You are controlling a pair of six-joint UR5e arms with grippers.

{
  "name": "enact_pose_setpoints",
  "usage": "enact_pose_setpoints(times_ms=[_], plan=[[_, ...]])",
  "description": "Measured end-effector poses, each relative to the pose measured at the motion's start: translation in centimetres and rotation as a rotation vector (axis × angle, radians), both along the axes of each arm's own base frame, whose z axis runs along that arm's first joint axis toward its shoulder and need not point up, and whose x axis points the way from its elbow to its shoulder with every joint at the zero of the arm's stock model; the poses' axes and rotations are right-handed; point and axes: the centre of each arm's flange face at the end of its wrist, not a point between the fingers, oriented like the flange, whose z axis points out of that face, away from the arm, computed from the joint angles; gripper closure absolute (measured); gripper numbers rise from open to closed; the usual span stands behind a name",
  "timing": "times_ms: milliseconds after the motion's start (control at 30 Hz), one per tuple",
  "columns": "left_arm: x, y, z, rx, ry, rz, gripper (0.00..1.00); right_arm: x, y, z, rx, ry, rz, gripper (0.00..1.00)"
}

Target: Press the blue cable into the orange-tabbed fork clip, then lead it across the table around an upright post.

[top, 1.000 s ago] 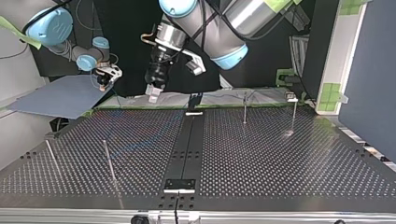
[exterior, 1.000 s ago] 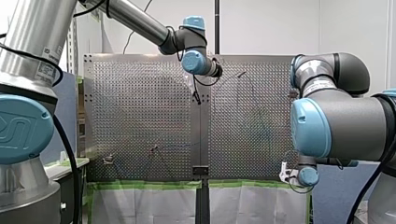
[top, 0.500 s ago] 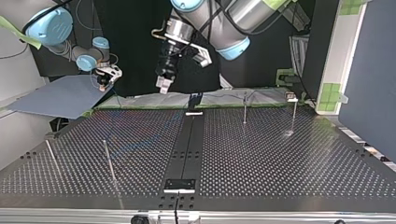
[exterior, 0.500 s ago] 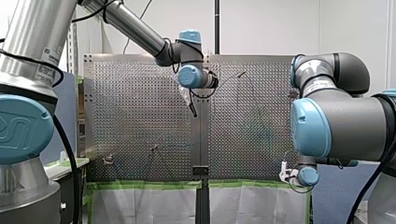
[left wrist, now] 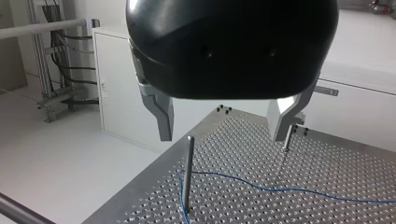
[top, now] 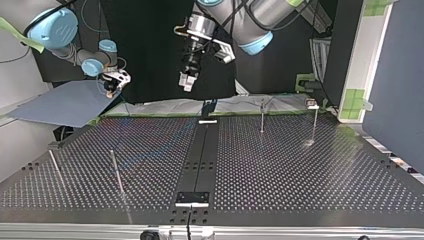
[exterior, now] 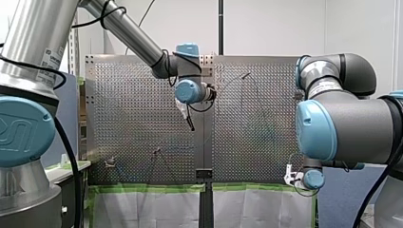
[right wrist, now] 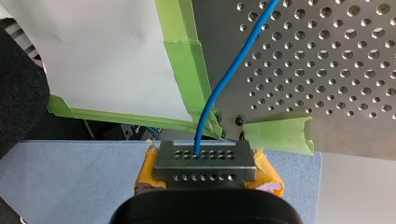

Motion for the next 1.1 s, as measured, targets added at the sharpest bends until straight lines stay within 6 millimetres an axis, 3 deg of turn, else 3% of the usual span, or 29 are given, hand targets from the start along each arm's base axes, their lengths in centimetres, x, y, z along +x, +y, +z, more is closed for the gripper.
enact_pose_setpoints(times_ms=[1100], plan=[[-6.4, 6.7, -10.5, 0.148, 0.099, -0.013, 0.02, 0.3, 0.0, 0.4, 0.006, 0.019, 0.014, 1.0]])
